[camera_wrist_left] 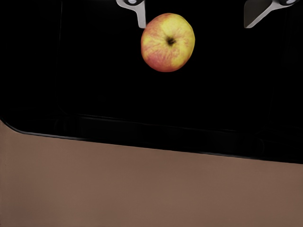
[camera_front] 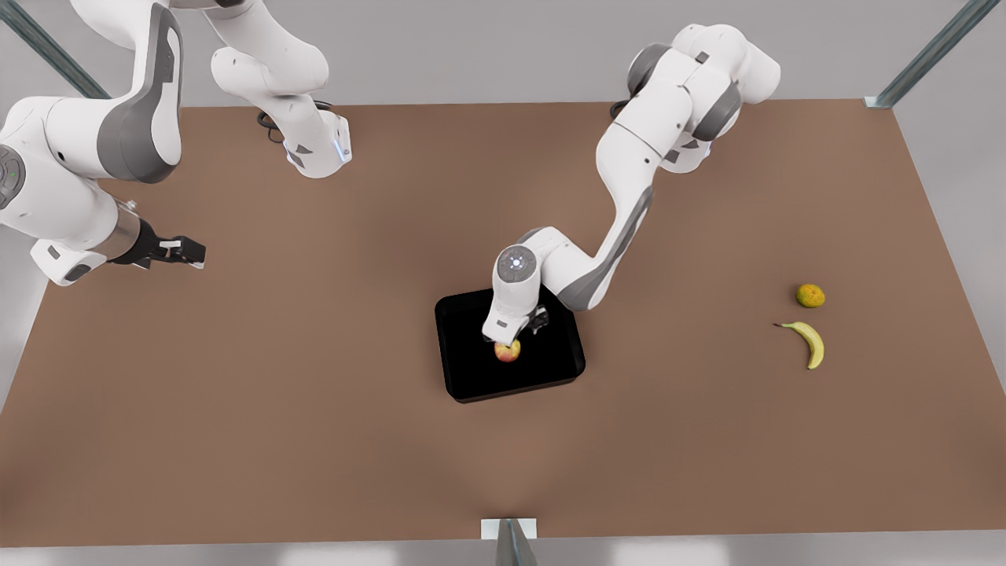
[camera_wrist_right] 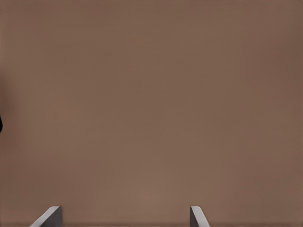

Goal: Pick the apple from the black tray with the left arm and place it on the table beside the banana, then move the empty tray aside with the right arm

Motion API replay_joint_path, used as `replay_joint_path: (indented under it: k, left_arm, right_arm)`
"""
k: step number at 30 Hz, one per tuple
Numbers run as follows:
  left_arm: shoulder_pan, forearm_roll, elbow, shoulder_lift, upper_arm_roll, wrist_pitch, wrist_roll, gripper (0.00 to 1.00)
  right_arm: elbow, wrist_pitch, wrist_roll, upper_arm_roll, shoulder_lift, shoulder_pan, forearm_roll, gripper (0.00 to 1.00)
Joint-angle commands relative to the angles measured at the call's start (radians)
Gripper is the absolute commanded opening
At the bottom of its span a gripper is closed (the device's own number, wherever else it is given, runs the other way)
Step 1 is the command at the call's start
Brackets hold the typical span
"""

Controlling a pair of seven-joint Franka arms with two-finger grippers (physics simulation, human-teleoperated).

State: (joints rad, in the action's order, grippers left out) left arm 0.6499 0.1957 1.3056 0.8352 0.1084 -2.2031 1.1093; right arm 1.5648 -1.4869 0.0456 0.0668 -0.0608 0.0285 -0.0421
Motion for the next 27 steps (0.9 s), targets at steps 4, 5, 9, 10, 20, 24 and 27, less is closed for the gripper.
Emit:
replay_joint_path:
  k: [4, 5, 9, 10, 20, 24, 27]
  left_arm:
    - [0.004, 0.051, 0.006, 0.036, 0.0, -0.053, -0.065, 1.0]
    - [0.005, 0.053, 0.006, 0.042, 0.002, -0.072, -0.068, 1.0]
    - [0.017, 0.057, -0.005, 0.065, 0.002, -0.121, -0.059, 1.0]
    - [0.02, 0.057, -0.032, 0.073, 0.002, -0.118, -0.065, 1.0]
    - [0.023, 0.094, -0.039, 0.131, -0.012, -0.122, -0.062, 1.0]
    - [0.023, 0.097, -0.04, 0.139, -0.019, -0.125, -0.063, 1.0]
    - [0.023, 0.097, -0.043, 0.14, -0.023, -0.124, -0.059, 0.72]
  right_arm:
    - [0.0, 0.0, -0.001, -0.004, 0.001, 0.002, -0.001, 1.0]
    - [0.0, 0.0, 0.0, -0.002, 0.001, 0.001, -0.001, 1.0]
    - [0.0, 0.0, 0.0, -0.004, 0.001, 0.002, -0.001, 1.0]
    - [0.0, 0.0, 0.002, -0.001, 0.001, 0.001, 0.001, 1.0]
    - [0.0, 0.0, 0.0, -0.002, 0.001, 0.001, -0.001, 1.0]
    - [0.0, 0.0, -0.001, -0.001, 0.001, -0.001, -0.002, 1.0]
    - [0.0, 0.0, -0.001, -0.001, 0.001, -0.001, -0.002, 1.0]
